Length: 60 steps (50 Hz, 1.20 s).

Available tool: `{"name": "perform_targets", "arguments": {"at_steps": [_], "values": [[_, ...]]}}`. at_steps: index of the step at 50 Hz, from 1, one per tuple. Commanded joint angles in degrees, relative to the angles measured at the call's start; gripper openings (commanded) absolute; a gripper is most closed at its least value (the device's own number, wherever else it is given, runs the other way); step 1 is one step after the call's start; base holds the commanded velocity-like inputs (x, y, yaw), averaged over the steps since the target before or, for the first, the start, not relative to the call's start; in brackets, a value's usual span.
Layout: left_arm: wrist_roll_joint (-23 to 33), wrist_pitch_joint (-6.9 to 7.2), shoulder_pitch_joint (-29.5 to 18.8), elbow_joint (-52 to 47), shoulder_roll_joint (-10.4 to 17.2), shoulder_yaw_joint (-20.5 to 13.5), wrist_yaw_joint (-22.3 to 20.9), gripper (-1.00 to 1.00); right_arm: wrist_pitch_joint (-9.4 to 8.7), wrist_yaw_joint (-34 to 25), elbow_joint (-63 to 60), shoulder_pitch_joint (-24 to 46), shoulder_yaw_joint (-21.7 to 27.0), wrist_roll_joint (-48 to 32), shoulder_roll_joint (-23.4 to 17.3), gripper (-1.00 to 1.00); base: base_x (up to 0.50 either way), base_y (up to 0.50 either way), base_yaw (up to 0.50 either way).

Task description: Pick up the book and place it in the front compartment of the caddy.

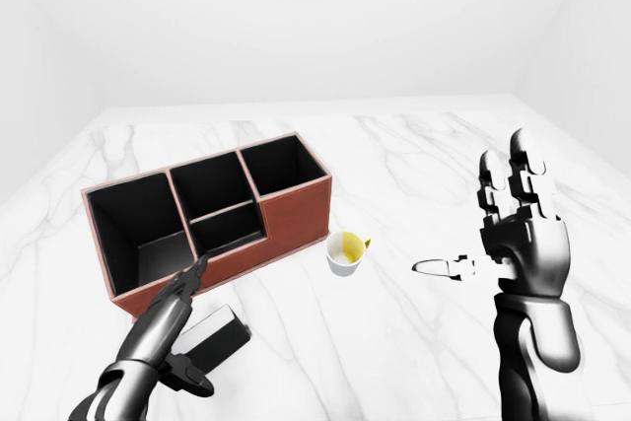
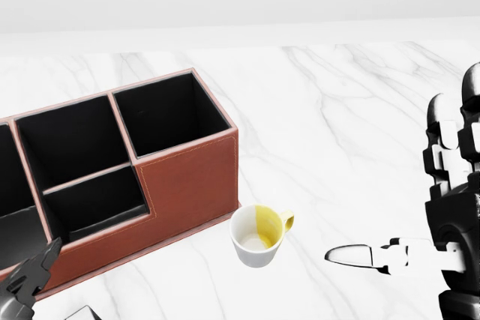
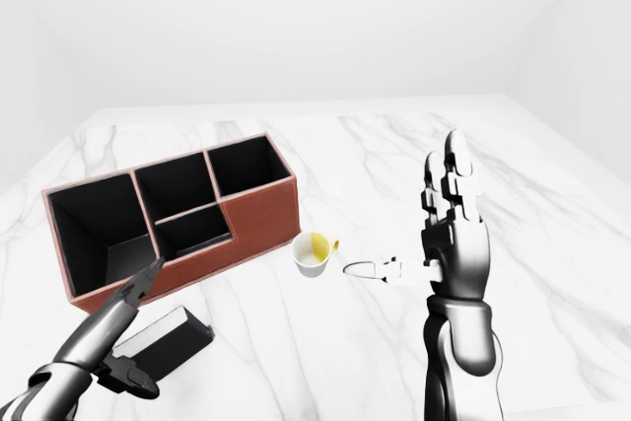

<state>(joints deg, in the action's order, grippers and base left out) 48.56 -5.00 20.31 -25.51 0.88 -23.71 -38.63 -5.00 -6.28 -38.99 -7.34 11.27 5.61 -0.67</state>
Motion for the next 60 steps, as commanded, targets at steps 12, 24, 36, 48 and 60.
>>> {"name": "perform_targets", "arguments": {"at_steps": [12, 24, 36, 48, 60], "values": [[3.48, 0.0, 0.35, 2.82, 0.67, -1.96, -0.8, 1.0, 0.0, 0.03, 0.45, -0.43, 0.02, 0.02, 0.1, 1.0, 0.0, 0.0, 0.0], [4.73, 0.0, 0.45, 5.57, 1.15, -1.57, 0.78, 1.0, 0.0, 0.2, 0.14, -0.79, -0.61, -0.66, 0.29, 1.0, 0.0, 0.0, 0.0], [5.56, 0.0, 0.12, 8.65, 2.31, -2.39, 1.38, -0.92, 0.0, 0.15, -0.09, -1.32, -0.98, -0.76, 0.47, 1.0, 0.0, 0.0, 0.0], [6.05, 0.0, 1.49, 10.85, 2.42, -2.28, 1.29, -1.0, 0.0, 0.88, -4.35, -0.9, -0.99, -0.84, 0.58, 1.0, 0.0, 0.0, 0.0], [1.88, 0.0, 0.09, 3.48, 1.52, -5.94, -1.37, -1.0, 0.0, 0.74, -4.91, -0.6, -0.94, -0.67, 0.43, 1.0, 0.0, 0.0, 0.0]]}}
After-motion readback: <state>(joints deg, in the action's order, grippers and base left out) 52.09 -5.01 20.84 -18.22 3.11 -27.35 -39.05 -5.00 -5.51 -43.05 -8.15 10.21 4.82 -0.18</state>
